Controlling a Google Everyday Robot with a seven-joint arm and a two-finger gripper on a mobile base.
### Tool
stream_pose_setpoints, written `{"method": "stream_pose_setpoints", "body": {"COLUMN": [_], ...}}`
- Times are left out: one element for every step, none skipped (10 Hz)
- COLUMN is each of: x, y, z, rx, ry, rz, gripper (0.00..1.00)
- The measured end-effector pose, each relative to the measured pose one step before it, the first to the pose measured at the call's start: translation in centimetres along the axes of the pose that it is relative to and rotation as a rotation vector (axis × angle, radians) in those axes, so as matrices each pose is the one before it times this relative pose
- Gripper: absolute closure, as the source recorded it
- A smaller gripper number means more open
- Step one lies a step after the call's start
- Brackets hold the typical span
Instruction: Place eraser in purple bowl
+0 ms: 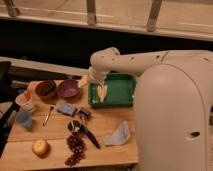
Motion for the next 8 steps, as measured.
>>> {"method": "stream_pose_setpoints", "body": {"x": [0.66, 0.355, 0.313, -0.144, -0.295, -0.846, -1.278, -1.018], "y": [-0.652, -0.408, -0.834, -0.417, 0.474, 0.835, 0.769, 1.058], "z": [-0.315, -0.265, -0.147, 0.024, 0.317, 0.71, 0.852, 0.793], "rx": [0.03485, 0.01254, 0.002, -0.00361, -0.01058, -0.01719, -0.01771, -0.01757], "ry": [-0.00114, -0.00279, -0.00377, -0.00646, -0.00174, -0.00484, -0.00776, -0.00369], "rz": [-0.00162, -0.00537, -0.00734, -0.0166, -0.01412, -0.02273, -0.01666, -0.01487], "gripper": [0.21, 0.21, 0.21, 0.21, 0.21, 0.21, 0.21, 0.21]}}
